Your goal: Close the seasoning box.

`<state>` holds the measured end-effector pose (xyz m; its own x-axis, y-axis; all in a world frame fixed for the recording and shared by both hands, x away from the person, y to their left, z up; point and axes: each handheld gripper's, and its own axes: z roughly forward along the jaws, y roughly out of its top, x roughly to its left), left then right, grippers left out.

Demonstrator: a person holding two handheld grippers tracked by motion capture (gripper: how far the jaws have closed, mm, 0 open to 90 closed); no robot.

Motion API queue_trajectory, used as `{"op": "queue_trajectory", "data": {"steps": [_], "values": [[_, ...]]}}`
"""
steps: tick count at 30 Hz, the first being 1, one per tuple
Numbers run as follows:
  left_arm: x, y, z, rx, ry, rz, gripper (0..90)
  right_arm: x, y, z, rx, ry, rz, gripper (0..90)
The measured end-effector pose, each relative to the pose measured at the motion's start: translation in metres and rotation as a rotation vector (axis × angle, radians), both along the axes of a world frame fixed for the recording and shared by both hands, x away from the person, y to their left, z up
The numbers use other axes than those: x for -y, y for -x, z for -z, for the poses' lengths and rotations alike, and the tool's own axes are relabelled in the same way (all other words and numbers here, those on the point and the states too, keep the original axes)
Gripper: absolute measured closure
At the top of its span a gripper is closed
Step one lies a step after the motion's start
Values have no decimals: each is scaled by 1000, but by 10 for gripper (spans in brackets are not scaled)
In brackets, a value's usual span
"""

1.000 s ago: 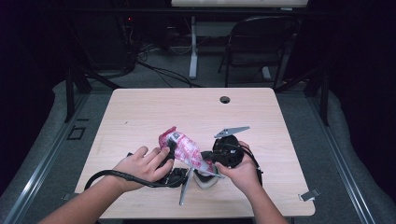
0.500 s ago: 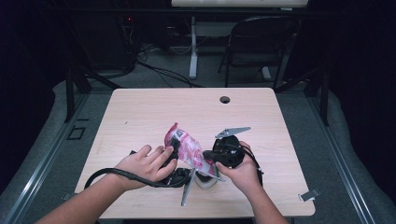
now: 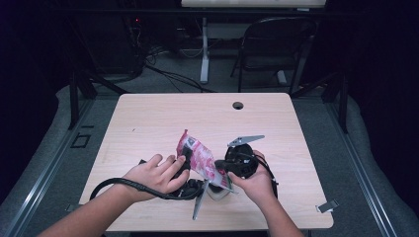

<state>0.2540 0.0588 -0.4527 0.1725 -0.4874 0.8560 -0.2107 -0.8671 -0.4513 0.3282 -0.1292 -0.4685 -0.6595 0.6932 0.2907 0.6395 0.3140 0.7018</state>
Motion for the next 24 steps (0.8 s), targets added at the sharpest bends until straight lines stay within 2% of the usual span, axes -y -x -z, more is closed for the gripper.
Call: {"op": "queue_trajectory", "data": {"steps": [4,6,13,15,20,21,22,24], "values": [[2,1,0,3,-21,-1,893,-1,0,1,-2,13,0,900],[3,1,-1,16,-19,13,893,-1,0,2,-3,16,-3,900],[3,1,-1,0,3,8,893,-1,0,3,-1,18,-1,900],[4,1,-1,3,-8,9,893,-2,0,3,0,19,0,900],[5,2,-2,16,3,12,893,-2,0,3,-1,13,4,900],[5,2,-2,11,-11,1,894,-2,0,3,-3,17,3,900],[5,3,-2,24,1,20,893,-1,0,3,-4,18,3,900],[6,3,-2,20,-1,9,894,-2,0,3,-3,18,7,900]]}}
